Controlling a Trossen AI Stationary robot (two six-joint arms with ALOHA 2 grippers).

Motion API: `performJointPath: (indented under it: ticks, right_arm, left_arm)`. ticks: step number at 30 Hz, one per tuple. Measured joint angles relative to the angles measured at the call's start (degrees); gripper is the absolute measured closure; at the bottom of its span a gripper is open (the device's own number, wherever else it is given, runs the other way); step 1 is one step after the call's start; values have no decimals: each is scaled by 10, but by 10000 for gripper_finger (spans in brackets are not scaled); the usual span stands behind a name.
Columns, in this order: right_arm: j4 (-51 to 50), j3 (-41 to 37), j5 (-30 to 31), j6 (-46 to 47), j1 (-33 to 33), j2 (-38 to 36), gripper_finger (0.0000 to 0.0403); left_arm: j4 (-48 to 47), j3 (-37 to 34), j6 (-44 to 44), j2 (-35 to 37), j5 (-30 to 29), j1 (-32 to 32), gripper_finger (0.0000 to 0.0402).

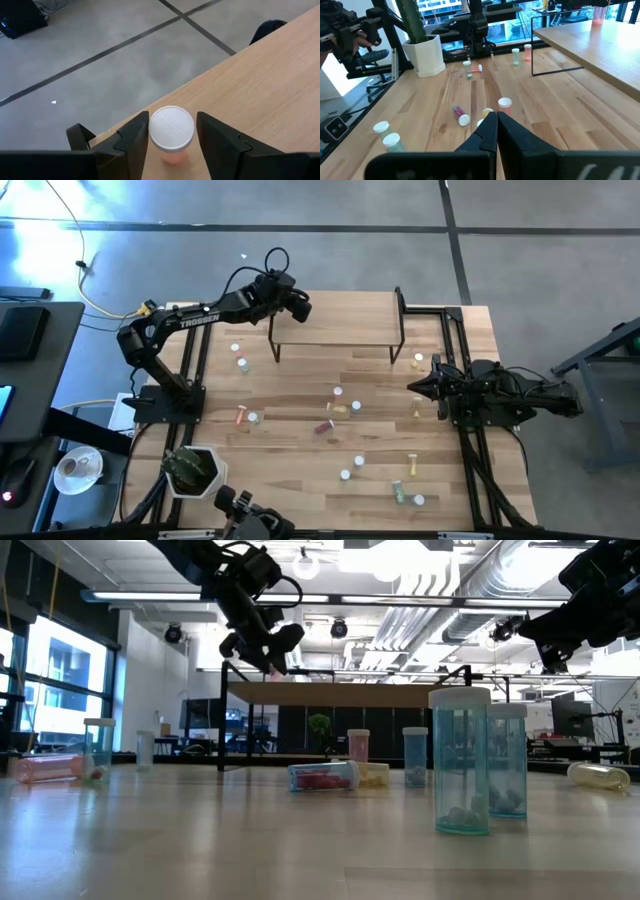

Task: Pick and place medicine bottles onto shelf by color
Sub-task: Put the red medicine bottle on the shelf, then put the blue medicine bottle on the shelf

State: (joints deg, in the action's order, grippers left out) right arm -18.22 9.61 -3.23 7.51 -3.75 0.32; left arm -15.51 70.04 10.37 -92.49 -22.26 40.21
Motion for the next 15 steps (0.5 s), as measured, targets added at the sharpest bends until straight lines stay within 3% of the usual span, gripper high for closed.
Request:
performJointPath:
  ticks: [15]
  right_arm:
    - [0,0,0,0,0,0,402]
  left_arm:
    - [23,16,-25,13,-2,0,231]
